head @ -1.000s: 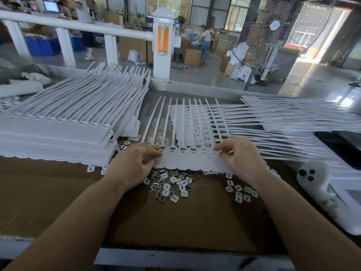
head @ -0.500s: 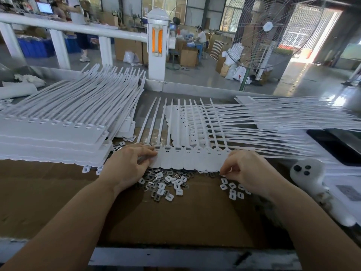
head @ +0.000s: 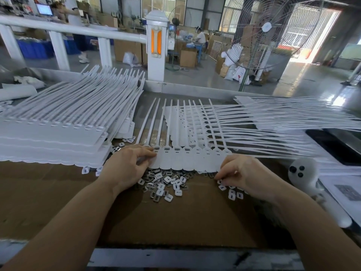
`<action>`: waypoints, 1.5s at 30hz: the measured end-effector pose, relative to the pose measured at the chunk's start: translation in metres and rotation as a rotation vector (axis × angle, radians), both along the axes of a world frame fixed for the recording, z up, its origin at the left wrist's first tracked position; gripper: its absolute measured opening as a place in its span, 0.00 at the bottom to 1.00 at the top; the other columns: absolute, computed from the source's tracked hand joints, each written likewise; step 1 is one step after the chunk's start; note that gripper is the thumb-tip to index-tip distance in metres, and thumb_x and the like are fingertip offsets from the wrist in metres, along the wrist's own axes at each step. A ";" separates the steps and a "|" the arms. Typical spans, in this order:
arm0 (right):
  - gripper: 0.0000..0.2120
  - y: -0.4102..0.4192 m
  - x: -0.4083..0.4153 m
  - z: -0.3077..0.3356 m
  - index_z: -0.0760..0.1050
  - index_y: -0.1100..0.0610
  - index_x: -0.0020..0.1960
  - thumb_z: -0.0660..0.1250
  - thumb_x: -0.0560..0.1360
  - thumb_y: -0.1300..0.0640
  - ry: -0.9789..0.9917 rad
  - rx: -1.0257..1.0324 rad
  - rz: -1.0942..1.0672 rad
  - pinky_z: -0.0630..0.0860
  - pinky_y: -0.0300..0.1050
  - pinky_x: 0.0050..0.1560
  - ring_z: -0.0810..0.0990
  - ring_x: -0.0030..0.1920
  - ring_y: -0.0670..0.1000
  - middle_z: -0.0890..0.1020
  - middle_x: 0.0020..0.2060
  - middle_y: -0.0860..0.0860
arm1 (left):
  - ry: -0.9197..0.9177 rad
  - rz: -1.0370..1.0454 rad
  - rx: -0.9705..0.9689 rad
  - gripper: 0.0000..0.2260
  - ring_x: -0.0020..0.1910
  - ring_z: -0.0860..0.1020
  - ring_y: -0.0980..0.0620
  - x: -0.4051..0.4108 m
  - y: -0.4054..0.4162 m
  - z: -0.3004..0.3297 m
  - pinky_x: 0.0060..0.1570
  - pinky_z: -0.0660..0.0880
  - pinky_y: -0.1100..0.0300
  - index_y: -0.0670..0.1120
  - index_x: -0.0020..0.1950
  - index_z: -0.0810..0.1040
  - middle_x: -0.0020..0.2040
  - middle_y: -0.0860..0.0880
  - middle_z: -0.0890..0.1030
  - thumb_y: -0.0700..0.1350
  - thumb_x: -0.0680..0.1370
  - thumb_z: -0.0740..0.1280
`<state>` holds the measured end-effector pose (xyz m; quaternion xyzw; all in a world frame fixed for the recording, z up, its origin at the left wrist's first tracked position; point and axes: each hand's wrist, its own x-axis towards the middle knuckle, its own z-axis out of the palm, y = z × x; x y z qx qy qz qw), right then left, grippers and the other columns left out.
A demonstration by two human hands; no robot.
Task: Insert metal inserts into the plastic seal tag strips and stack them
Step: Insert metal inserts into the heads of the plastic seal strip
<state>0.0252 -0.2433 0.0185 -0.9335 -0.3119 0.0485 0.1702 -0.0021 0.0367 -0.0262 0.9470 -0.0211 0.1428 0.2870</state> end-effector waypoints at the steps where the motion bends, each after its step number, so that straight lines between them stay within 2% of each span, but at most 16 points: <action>1: 0.07 0.001 0.000 0.001 0.81 0.48 0.45 0.71 0.72 0.60 -0.003 -0.007 -0.001 0.71 0.31 0.46 0.75 0.44 0.39 0.74 0.42 0.39 | 0.000 0.000 -0.002 0.13 0.67 0.67 0.58 0.000 0.000 0.000 0.66 0.59 0.64 0.54 0.60 0.78 0.64 0.58 0.74 0.43 0.77 0.65; 5: 0.09 0.005 0.000 0.002 0.74 0.45 0.40 0.70 0.72 0.58 -0.018 -0.060 -0.008 0.69 0.31 0.45 0.74 0.42 0.39 0.73 0.41 0.40 | -0.002 0.000 -0.002 0.12 0.67 0.66 0.58 0.000 0.001 0.000 0.65 0.58 0.65 0.54 0.60 0.78 0.64 0.58 0.74 0.43 0.77 0.65; 9: 0.08 0.006 0.001 0.002 0.80 0.47 0.49 0.69 0.73 0.58 -0.017 -0.081 -0.008 0.69 0.30 0.45 0.74 0.43 0.38 0.73 0.42 0.39 | -0.009 0.005 -0.001 0.12 0.67 0.66 0.59 0.000 0.001 -0.001 0.63 0.57 0.68 0.54 0.59 0.78 0.64 0.59 0.74 0.44 0.77 0.65; 11: 0.07 0.006 0.002 0.001 0.80 0.48 0.50 0.69 0.74 0.58 -0.030 -0.100 -0.006 0.69 0.30 0.47 0.74 0.43 0.38 0.73 0.42 0.38 | -0.009 0.008 -0.002 0.12 0.67 0.66 0.59 0.000 0.001 -0.001 0.63 0.57 0.68 0.54 0.59 0.79 0.64 0.59 0.74 0.44 0.77 0.65; 14: 0.05 0.007 0.003 0.000 0.77 0.47 0.47 0.68 0.74 0.57 -0.058 -0.126 -0.011 0.68 0.30 0.46 0.72 0.43 0.38 0.72 0.41 0.38 | -0.014 0.007 -0.002 0.12 0.67 0.67 0.60 0.000 0.000 -0.001 0.62 0.57 0.68 0.54 0.59 0.79 0.64 0.59 0.74 0.44 0.77 0.65; 17: 0.10 0.005 0.004 0.001 0.69 0.44 0.41 0.68 0.74 0.55 -0.049 -0.149 -0.008 0.66 0.30 0.43 0.71 0.42 0.38 0.71 0.41 0.39 | -0.018 0.005 0.000 0.12 0.66 0.67 0.60 0.000 0.000 -0.001 0.62 0.57 0.69 0.54 0.59 0.79 0.64 0.59 0.75 0.44 0.77 0.65; 19: 0.12 0.007 0.003 0.002 0.68 0.42 0.38 0.68 0.74 0.55 -0.035 -0.079 -0.035 0.67 0.30 0.42 0.73 0.42 0.37 0.74 0.40 0.39 | -0.018 0.003 0.004 0.12 0.65 0.68 0.60 0.000 0.001 -0.001 0.61 0.57 0.70 0.53 0.59 0.79 0.63 0.59 0.75 0.44 0.77 0.66; 22: 0.10 0.018 0.004 0.000 0.72 0.43 0.40 0.69 0.73 0.57 -0.092 0.174 -0.122 0.71 0.28 0.42 0.75 0.42 0.36 0.77 0.39 0.39 | -0.019 0.005 0.008 0.12 0.65 0.68 0.60 0.000 0.001 -0.001 0.61 0.57 0.70 0.54 0.59 0.79 0.63 0.59 0.75 0.44 0.77 0.66; 24: 0.06 0.032 0.009 -0.005 0.78 0.49 0.45 0.69 0.73 0.59 -0.164 0.285 -0.169 0.72 0.27 0.45 0.77 0.43 0.38 0.80 0.41 0.41 | -0.018 0.005 0.009 0.12 0.64 0.68 0.61 0.000 0.001 -0.001 0.61 0.57 0.70 0.54 0.59 0.79 0.63 0.59 0.75 0.44 0.77 0.65; 27: 0.08 0.053 0.017 -0.011 0.80 0.57 0.52 0.66 0.75 0.63 -0.216 0.336 -0.214 0.74 0.35 0.52 0.80 0.46 0.46 0.83 0.45 0.50 | -0.018 0.002 0.009 0.12 0.64 0.68 0.60 0.000 0.001 -0.001 0.60 0.57 0.71 0.54 0.59 0.78 0.63 0.59 0.75 0.44 0.77 0.65; 32: 0.08 0.076 0.030 -0.015 0.80 0.58 0.52 0.65 0.76 0.61 -0.345 0.259 -0.252 0.74 0.42 0.54 0.80 0.48 0.49 0.83 0.47 0.52 | -0.010 -0.002 -0.006 0.12 0.64 0.68 0.61 0.002 0.002 -0.002 0.61 0.58 0.70 0.54 0.59 0.79 0.63 0.59 0.75 0.45 0.77 0.65; 35: 0.08 0.083 0.034 -0.015 0.80 0.57 0.52 0.63 0.77 0.61 -0.357 0.182 -0.273 0.73 0.46 0.53 0.78 0.50 0.51 0.82 0.49 0.52 | -0.015 0.002 -0.008 0.12 0.64 0.69 0.61 0.001 0.003 -0.002 0.60 0.58 0.70 0.55 0.59 0.78 0.63 0.60 0.75 0.46 0.77 0.65; 40: 0.09 0.088 0.038 -0.017 0.78 0.56 0.52 0.62 0.76 0.65 -0.404 -0.012 -0.233 0.73 0.42 0.48 0.77 0.49 0.51 0.80 0.49 0.50 | -0.017 0.004 -0.015 0.12 0.63 0.69 0.60 0.002 0.003 -0.003 0.59 0.58 0.70 0.55 0.59 0.79 0.63 0.59 0.75 0.46 0.77 0.65; 45: 0.09 0.089 0.037 -0.018 0.78 0.57 0.50 0.62 0.75 0.66 -0.448 -0.074 -0.207 0.74 0.42 0.46 0.76 0.47 0.50 0.79 0.46 0.50 | -0.023 0.010 -0.017 0.11 0.63 0.69 0.61 0.002 0.003 -0.003 0.58 0.58 0.71 0.55 0.58 0.79 0.62 0.60 0.76 0.46 0.77 0.66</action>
